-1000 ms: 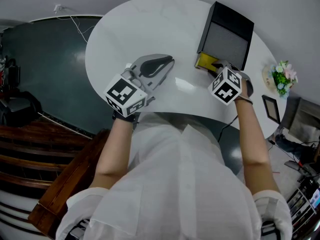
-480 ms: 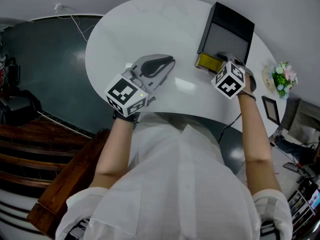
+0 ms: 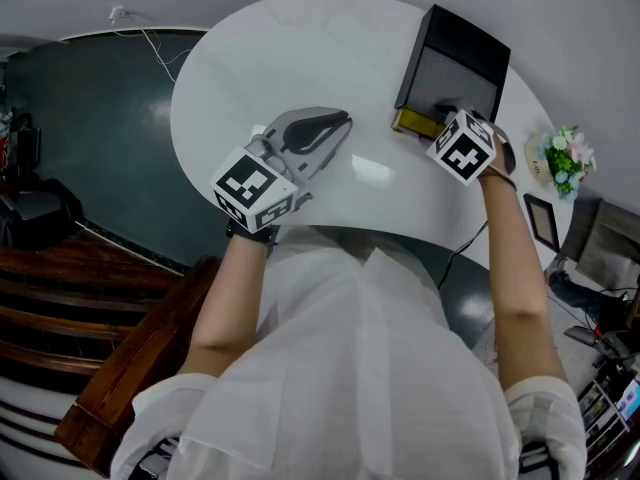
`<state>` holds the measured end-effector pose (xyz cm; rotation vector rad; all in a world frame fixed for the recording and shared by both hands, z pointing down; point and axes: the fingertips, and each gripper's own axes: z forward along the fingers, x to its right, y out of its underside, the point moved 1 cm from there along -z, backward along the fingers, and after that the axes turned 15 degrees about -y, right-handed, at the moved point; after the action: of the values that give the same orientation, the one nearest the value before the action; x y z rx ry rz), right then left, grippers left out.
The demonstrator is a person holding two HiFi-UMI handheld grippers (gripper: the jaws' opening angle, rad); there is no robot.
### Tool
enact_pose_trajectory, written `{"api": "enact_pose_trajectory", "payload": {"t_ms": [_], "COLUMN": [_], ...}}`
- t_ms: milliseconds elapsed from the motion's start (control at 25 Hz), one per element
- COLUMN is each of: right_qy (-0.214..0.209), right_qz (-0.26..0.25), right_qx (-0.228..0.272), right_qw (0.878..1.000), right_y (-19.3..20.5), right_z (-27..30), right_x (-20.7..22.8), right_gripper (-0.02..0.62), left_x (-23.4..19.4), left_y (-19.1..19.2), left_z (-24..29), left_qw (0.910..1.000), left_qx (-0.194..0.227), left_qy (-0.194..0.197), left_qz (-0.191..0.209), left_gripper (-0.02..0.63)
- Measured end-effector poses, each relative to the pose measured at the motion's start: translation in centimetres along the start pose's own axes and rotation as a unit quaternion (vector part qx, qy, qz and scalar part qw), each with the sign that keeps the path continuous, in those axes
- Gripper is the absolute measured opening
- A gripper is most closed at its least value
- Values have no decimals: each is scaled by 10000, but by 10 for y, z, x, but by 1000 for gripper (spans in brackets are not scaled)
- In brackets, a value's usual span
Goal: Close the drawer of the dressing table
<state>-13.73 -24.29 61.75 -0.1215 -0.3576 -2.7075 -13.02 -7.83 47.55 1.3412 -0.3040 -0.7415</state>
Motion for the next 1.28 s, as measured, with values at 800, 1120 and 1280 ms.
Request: {"api": "enact_pose_trajectory", "payload": {"t_ms": [800, 1120, 1280], "right_qy": [133, 258, 256], "right_qz": [-36, -28, -76], "right_qx": [-65, -89, -80], "right_qw": [9999, 9996, 9996], "right_y": [-3, -1, -3], "right_z": [-5, -5, -6], "right_x": [13, 17, 17], "right_gripper": [159, 118, 114], "left_x": [-2, 0, 0], "left_y": [-2, -1, -2], "left_z": [3, 4, 4], "left_qw": [10000, 10000, 10000], "left_qx": [-4, -13, -8], "left_qy": [35, 46, 47], "left_qz": [-11, 4, 15], "left_gripper": [35, 35, 35]}}
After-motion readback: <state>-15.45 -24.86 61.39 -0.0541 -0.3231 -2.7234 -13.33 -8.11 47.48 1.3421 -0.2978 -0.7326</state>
